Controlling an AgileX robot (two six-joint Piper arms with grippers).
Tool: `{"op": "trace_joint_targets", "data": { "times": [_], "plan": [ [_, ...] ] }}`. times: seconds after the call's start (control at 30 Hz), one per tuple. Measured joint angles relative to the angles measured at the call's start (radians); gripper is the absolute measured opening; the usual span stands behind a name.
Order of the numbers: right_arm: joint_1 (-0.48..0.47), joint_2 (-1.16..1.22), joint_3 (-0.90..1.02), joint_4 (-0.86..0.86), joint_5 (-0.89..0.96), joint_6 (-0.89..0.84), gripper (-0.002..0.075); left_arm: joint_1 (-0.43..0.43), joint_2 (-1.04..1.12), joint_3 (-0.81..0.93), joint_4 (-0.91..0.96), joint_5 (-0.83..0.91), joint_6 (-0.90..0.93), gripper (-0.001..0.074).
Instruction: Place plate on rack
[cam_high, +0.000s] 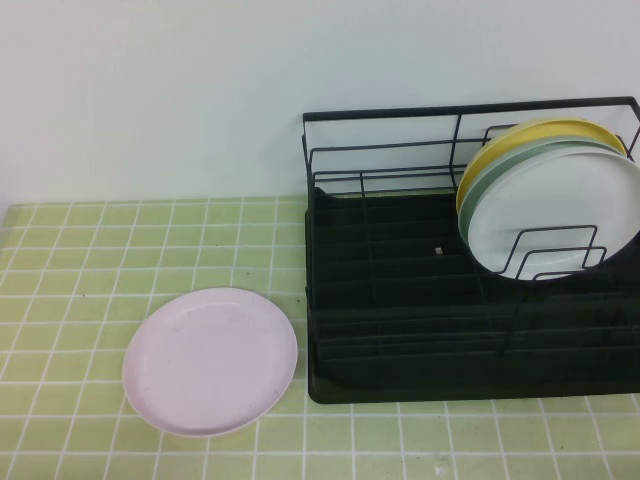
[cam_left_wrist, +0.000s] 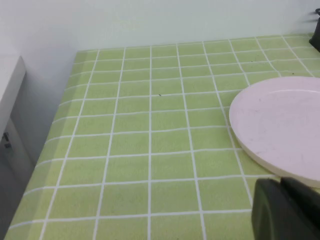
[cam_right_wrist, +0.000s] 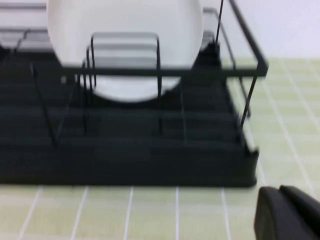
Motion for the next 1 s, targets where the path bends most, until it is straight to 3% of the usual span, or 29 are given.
{"op": "trace_joint_targets", "data": {
  "times": [0.17, 0.4, 0.6, 0.73, 1.0],
  "plan": [
    [0.000, 0.000, -0.002, 0.002, -0.133, 0.000, -0.0001, 0.000, 0.000, 0.000, -0.004, -0.052, 0.000, 0.0000],
    [0.000, 0.000, -0.002, 0.003, -0.348, 0.000, -0.0001, 0.000, 0.000, 0.000, -0.002, -0.289, 0.002, 0.0000],
    [0.000, 0.000, -0.002, 0.003, -0.382, -0.013, -0.0001, 0.000, 0.000, 0.000, 0.061, -0.625, 0.103, 0.0000],
    [0.000, 0.000, -0.002, 0.008, -0.435, -0.025, -0.0001, 0.000, 0.000, 0.000, 0.066, -0.811, 0.074, 0.0000],
    [0.000, 0.000, -0.002, 0.015, -0.497, -0.023, -0.0001, 0.000, 0.000, 0.000, 0.071, -0.958, 0.054, 0.0000]
  ]
}}
